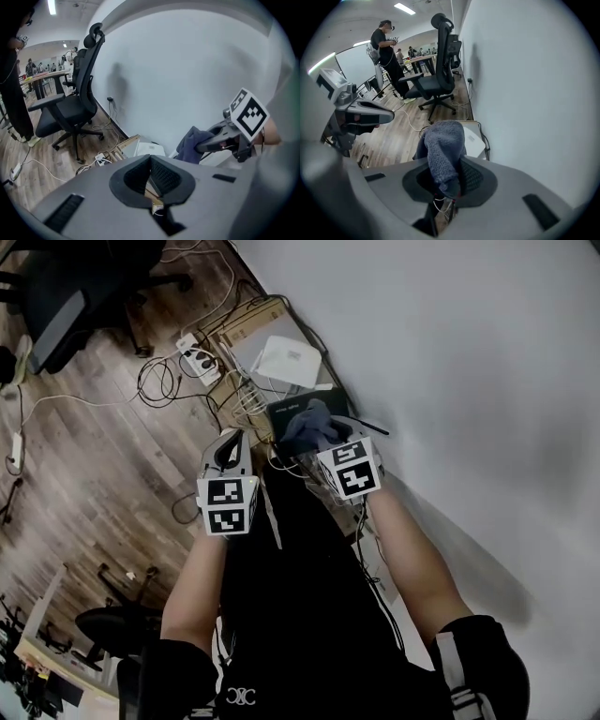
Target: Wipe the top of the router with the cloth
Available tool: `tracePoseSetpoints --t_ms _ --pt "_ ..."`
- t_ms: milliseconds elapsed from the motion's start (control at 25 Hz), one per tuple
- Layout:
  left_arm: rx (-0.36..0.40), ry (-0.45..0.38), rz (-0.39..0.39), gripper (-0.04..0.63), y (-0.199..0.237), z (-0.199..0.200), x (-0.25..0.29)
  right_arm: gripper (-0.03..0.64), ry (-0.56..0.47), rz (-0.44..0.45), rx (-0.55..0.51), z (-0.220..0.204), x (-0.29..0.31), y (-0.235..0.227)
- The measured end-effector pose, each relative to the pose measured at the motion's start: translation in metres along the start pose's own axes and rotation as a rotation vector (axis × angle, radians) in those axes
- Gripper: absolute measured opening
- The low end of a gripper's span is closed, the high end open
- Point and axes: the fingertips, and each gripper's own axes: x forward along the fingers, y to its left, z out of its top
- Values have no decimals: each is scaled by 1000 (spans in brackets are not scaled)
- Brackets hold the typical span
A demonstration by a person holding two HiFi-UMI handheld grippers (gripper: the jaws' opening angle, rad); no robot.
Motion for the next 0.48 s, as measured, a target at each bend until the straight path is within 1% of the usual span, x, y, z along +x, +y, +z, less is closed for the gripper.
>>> tracePoseSetpoints --t_ms 160,280,400,480 --pt "-12 37 4 3 15 -37 32 52 53 59 -47 -17 49 13" --pt "-11 53 2 3 27 -54 55 52 85 106 -103 -21 78 22" --pt "-19 74 -2 3 36 -73 74 52 119 126 -180 -29 102 27" --pt "-33 93 -8 3 38 -88 83 51 143 136 -210 -38 118 28"
